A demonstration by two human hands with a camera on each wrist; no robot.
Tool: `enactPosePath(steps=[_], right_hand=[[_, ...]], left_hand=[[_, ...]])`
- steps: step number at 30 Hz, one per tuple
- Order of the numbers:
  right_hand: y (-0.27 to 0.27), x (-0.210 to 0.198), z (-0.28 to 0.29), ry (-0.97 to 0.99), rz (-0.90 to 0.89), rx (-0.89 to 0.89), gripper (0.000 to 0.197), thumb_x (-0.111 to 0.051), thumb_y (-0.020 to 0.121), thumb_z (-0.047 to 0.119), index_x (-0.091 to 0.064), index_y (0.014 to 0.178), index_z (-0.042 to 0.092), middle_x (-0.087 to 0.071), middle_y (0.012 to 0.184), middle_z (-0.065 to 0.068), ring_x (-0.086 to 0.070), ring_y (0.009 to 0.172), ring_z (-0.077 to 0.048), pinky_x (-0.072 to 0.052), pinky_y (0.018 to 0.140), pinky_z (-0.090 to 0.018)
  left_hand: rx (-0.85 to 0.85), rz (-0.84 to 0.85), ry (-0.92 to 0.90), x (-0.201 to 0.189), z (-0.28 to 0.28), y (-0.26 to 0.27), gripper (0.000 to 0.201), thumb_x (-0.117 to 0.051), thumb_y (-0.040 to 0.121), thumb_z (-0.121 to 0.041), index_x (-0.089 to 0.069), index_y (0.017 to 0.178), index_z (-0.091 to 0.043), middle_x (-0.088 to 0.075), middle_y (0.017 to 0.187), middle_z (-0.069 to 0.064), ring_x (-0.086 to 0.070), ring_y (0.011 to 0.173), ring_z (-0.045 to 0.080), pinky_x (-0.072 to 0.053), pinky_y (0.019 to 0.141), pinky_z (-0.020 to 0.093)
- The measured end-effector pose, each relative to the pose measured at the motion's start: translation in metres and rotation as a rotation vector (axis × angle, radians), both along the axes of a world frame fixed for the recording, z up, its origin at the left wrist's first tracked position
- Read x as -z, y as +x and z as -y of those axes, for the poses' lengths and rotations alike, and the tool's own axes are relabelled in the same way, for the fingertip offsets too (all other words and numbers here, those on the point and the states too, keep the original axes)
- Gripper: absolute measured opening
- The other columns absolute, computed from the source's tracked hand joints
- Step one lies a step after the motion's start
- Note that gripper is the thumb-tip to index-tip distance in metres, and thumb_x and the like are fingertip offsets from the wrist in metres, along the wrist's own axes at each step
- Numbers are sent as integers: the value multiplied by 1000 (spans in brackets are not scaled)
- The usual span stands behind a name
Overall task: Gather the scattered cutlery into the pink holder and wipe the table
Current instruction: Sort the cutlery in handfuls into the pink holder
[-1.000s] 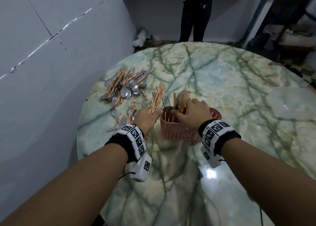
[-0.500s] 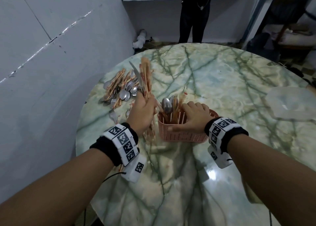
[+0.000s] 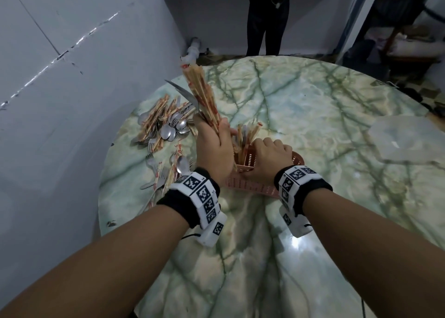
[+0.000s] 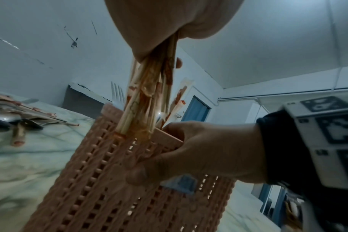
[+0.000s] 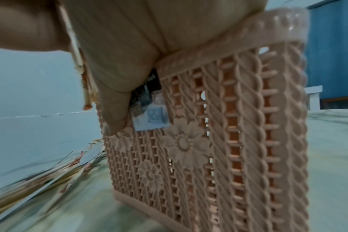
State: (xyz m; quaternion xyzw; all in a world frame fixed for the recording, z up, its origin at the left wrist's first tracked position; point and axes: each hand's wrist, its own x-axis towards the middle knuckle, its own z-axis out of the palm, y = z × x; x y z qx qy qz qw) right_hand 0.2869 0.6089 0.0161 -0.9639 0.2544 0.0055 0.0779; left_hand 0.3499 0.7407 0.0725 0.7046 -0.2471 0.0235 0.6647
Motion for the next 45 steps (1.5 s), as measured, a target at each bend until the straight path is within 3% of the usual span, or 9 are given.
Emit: enactPosePath(steps=[7,10,20,24,29,33,35,40,45], right_hand=[[1,5,2,-9,16,-1,85,-69,64,80,-47,120,21,-54,121,-2,-49,112,-27,-35,99,-45],[1,6,2,-13,25,-1,84,-68,64,81,-47,119,21,-54,120,-1,-49,111,-26,-35,98,-45],[-1,7,2,-8,62,-6,85,-68,66,79,-48,121,18,-54,121,-3,-50,110,-27,-35,94,-44],[-2,6,1,-4,75,-12,82,-65,67,77,-48,121,17,-54,120,-3,-50,109,-27,-34,92,-43],[-2,7,1,-1,87,-1,79,-64,69,76,-48,120,18,-55,119,-3,-50,108,-27,-34,92,-43],[-1,9,1,-5,87,6,77,-65,68,75,-48,120,19,-55,118,-2,-50,108,-27,-34,91,-43],[-1,9,1,0,89,9,77,-65,68,74,-49,120,20,-55,118,-2,-50,109,-27,-34,92,-43],[-2,10,1,-8,87,10,79,-66,67,76,-50,120,19,-55,117,-2,-50,108,-27,-35,91,-43],[0,10,1,-4,76,2,80,-65,69,73,-49,127,21,-54,121,-2,-49,112,-28,-35,95,-44]], left_hand=[[-22,81,-90,-13,19,1,25,-45,106,-11,-36,124,4,-55,79,-5,-58,60,2,-47,57,15],[24,113,-5,-4,22,2,22,-46,106,-19,-36,122,-6,-55,78,-3,-56,59,7,-51,55,31],[39,79,220,55,20,11,18,-47,103,-40,-40,115,-28,-66,103,7,-67,91,18,-57,80,44],[108,162,364,65,14,9,21,-55,102,-26,-54,113,-8,-49,110,4,-48,95,10,-41,88,23],[135,196,399,60,9,8,22,-62,98,-20,-57,115,-9,-42,111,0,-44,88,-4,-35,88,5],[118,64,235,55,4,6,50,-70,87,-11,-44,129,-16,-54,118,1,-57,100,-8,-44,86,5],[150,44,221,55,2,8,61,-70,86,-14,-38,138,-19,-59,119,2,-63,103,3,-51,86,12],[166,123,393,51,3,8,45,-68,87,-21,-50,129,-22,-55,118,-4,-54,101,2,-50,95,27],[259,174,289,48,-4,7,90,-68,86,-30,-15,158,-19,-44,140,3,-50,129,15,-45,107,28]])
